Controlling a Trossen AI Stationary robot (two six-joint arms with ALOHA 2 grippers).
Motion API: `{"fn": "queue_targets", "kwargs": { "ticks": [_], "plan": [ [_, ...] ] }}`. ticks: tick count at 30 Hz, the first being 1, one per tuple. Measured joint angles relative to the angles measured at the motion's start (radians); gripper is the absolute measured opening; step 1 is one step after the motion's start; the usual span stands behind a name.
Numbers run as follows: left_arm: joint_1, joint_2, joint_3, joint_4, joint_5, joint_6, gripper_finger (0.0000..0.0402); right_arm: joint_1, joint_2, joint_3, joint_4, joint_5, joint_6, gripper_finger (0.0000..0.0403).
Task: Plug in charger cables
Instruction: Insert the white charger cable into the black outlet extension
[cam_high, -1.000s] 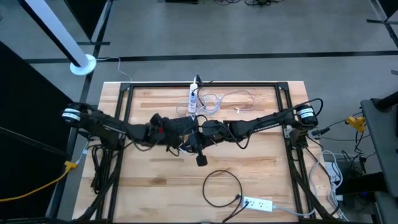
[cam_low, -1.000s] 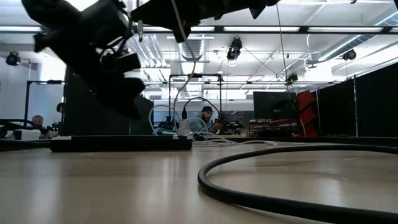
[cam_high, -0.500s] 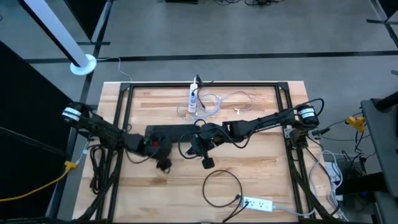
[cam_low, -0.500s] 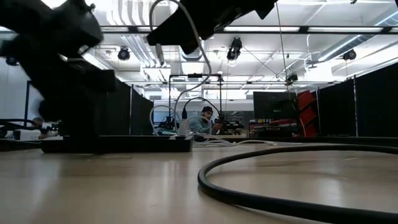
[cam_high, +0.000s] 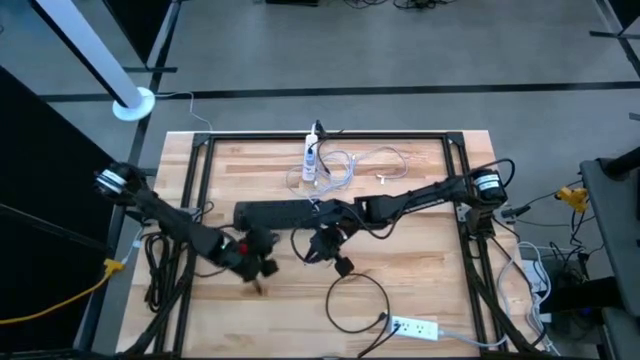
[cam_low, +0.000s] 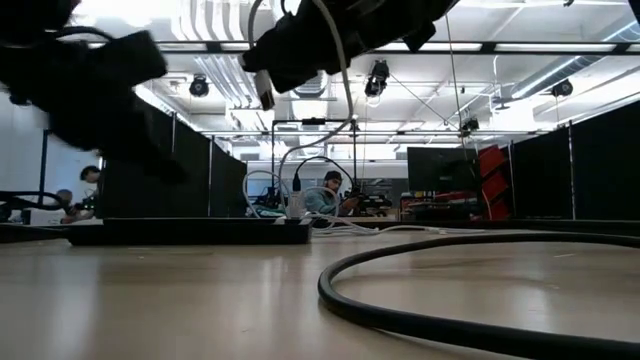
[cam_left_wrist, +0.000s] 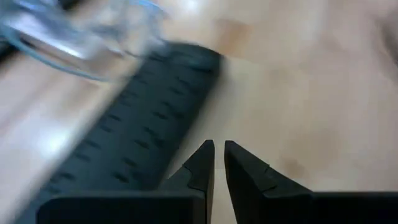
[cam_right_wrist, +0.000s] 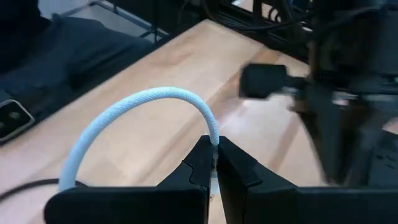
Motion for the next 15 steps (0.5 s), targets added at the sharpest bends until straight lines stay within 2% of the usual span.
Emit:
{"fn": "queue_targets", "kwargs": {
  "ticks": [4,8,11,15],
  "plan": [
    [0.193,-0.006,-0.010,0.003,0.063,0.094,0.0026,-0.040,-0.011,0.000,0.001,0.000,-0.006,0.0000],
    [0.350,0.017,-0.013,0.057,0.205,0.227,0.0026,-0.073,-0.014,0.001,-0.002,0.000,0.005,0.0000],
    [0.396,0.032,-0.014,0.087,0.335,0.294,0.0026,-0.084,-0.015,0.001,-0.027,0.000,0.009,0.0000],
    [0.370,0.033,-0.020,0.100,0.505,0.329,0.0026,-0.084,-0.017,0.001,-0.074,-0.001,0.009,0.0000]
  ]
}}
